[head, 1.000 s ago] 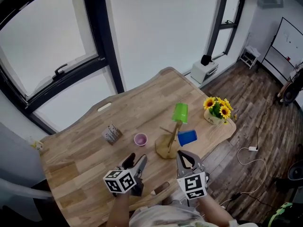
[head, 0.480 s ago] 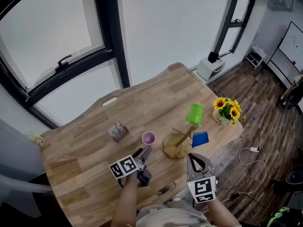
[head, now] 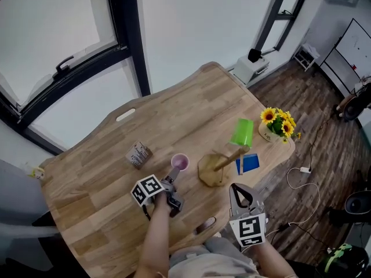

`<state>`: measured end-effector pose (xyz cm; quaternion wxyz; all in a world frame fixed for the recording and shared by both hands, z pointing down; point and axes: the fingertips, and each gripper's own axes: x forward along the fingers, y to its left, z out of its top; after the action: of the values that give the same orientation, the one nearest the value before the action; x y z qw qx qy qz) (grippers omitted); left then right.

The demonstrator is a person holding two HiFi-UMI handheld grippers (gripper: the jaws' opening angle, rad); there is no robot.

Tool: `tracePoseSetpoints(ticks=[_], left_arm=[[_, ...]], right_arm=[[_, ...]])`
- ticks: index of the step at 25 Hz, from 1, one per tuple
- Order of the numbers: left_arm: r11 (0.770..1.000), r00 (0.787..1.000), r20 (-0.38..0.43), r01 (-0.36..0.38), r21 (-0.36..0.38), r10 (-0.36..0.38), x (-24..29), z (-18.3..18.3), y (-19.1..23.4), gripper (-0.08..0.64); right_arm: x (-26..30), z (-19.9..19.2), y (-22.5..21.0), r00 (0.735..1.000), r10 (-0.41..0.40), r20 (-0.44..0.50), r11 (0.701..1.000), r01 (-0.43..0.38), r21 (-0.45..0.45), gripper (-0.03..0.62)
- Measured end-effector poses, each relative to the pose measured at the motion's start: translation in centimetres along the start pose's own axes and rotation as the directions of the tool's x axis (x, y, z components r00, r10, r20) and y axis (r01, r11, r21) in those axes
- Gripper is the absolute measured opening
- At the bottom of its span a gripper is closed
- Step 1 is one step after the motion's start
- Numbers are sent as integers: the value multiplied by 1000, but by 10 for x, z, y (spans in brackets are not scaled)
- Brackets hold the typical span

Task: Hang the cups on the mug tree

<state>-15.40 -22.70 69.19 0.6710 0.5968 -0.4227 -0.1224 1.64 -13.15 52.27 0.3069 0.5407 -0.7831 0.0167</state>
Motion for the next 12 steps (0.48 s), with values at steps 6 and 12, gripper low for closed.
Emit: tracePoseSetpoints(ticks=[6, 12], left_arm=[[999, 1000, -14, -7, -38, 7, 9, 2, 6, 239], [999, 999, -10, -41, -23, 40, 13, 6, 12, 169]], right_arm=[[3, -4, 9, 999, -18, -32, 1000, 19, 15, 0], [5, -7, 14, 999, -16, -43, 1000, 17, 21, 0]])
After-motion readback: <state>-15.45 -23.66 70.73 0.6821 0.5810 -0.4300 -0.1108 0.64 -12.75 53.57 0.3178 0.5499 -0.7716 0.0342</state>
